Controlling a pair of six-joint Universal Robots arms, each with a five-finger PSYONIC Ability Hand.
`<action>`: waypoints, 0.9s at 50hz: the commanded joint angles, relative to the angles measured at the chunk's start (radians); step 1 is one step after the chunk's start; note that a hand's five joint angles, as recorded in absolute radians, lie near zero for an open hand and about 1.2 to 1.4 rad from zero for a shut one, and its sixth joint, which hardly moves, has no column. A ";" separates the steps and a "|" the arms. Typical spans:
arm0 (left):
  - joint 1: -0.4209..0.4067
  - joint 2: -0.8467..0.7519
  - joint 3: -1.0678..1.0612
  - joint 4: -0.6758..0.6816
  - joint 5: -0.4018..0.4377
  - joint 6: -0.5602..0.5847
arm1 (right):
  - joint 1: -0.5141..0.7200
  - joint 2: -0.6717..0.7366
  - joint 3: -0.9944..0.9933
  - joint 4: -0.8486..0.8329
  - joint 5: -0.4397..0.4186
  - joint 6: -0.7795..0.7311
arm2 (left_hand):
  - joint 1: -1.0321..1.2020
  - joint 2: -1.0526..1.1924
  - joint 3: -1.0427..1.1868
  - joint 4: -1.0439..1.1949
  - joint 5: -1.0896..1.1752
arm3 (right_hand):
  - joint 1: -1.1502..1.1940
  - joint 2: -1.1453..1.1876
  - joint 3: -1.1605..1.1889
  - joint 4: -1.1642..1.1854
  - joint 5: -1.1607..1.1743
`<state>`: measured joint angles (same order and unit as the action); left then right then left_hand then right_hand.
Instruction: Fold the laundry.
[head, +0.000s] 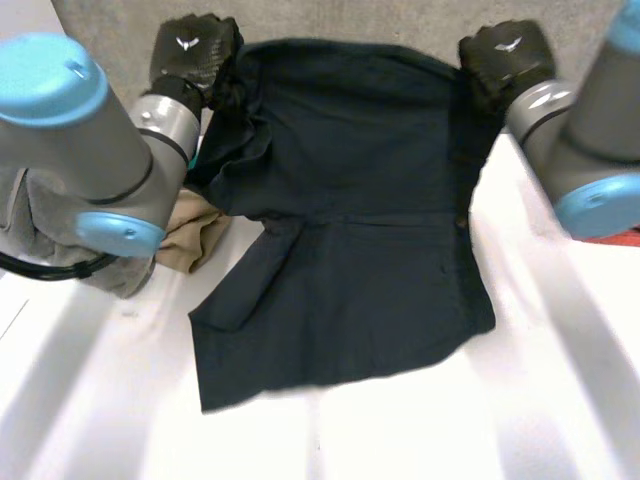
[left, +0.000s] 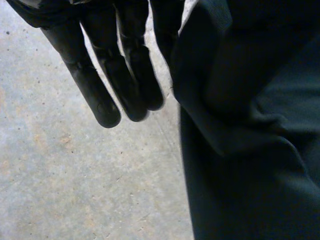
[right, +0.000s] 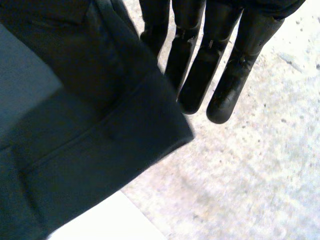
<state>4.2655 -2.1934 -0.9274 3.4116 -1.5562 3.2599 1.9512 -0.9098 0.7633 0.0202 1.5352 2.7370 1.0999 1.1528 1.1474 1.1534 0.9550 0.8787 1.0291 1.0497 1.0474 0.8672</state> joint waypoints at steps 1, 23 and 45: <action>0.025 -0.198 0.188 0.136 0.036 -0.002 | 0.043 0.199 -0.012 -0.325 0.008 -0.085 | -0.915 -0.968 -0.962 -0.968 -0.944 | -0.704 -0.855 -0.875 -0.873 -0.867; -0.004 0.259 -0.556 0.052 0.011 0.012 | -0.051 -0.235 0.494 -0.042 -0.113 -0.083 | -0.925 -0.978 -0.973 -0.979 -0.955 | -0.704 -0.855 -0.875 -0.873 -0.867; -0.062 0.331 -0.908 -0.006 0.016 0.153 | -0.161 -0.179 0.827 -0.069 -0.313 -0.209 | -0.555 -0.608 -0.602 -0.608 -0.584 | -0.409 -0.559 -0.580 -0.578 -0.572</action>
<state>4.2257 -1.9648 -1.7494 3.4398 -1.5360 3.4038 1.8069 -1.1358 1.5721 0.0048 1.2500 2.5917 0.3821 0.3728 0.3686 0.3730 0.1996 0.2630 0.3032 0.3091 0.3082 0.1337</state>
